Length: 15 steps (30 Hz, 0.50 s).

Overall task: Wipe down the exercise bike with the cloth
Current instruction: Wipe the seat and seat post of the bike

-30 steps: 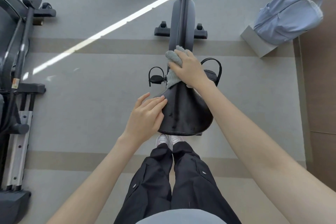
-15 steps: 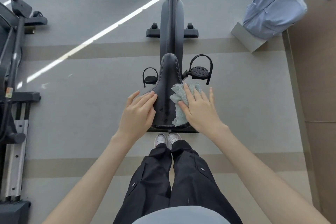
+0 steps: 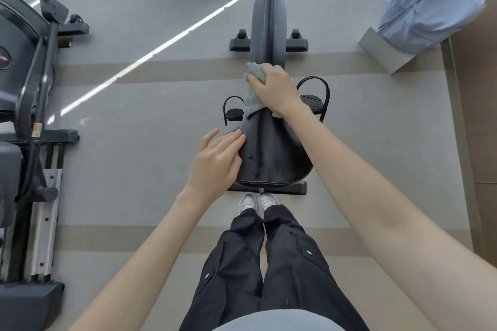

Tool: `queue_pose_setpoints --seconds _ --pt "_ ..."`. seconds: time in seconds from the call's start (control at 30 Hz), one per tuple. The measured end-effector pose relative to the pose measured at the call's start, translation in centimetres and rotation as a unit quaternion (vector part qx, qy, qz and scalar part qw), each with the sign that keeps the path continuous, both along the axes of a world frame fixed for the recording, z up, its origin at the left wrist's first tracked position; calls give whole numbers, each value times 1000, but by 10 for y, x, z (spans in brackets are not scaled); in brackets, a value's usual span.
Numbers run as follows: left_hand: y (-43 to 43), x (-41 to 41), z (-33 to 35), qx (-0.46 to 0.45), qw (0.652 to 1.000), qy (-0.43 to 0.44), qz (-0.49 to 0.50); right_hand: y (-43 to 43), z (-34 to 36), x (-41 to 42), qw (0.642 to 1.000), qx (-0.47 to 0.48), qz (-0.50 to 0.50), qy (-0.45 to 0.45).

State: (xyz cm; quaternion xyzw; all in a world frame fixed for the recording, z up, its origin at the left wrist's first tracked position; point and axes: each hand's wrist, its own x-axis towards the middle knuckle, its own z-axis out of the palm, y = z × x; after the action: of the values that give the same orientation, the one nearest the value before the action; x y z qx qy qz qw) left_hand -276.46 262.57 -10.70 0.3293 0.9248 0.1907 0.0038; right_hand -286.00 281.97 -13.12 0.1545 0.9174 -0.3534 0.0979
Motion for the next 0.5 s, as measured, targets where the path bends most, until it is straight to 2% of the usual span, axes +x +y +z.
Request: queue_pose_setpoints --seconds 0.13,0.3,0.5 --pt "0 2 0 -4 1000 -2 2 -4 4 46 999 -20 -20 -17" --pt "1 4 -1 5 1000 -2 4 1 11 115 987 136 62 -51" --pt "-2 1 -2 13 1000 5 -2 5 17 163 982 148 95 -73"
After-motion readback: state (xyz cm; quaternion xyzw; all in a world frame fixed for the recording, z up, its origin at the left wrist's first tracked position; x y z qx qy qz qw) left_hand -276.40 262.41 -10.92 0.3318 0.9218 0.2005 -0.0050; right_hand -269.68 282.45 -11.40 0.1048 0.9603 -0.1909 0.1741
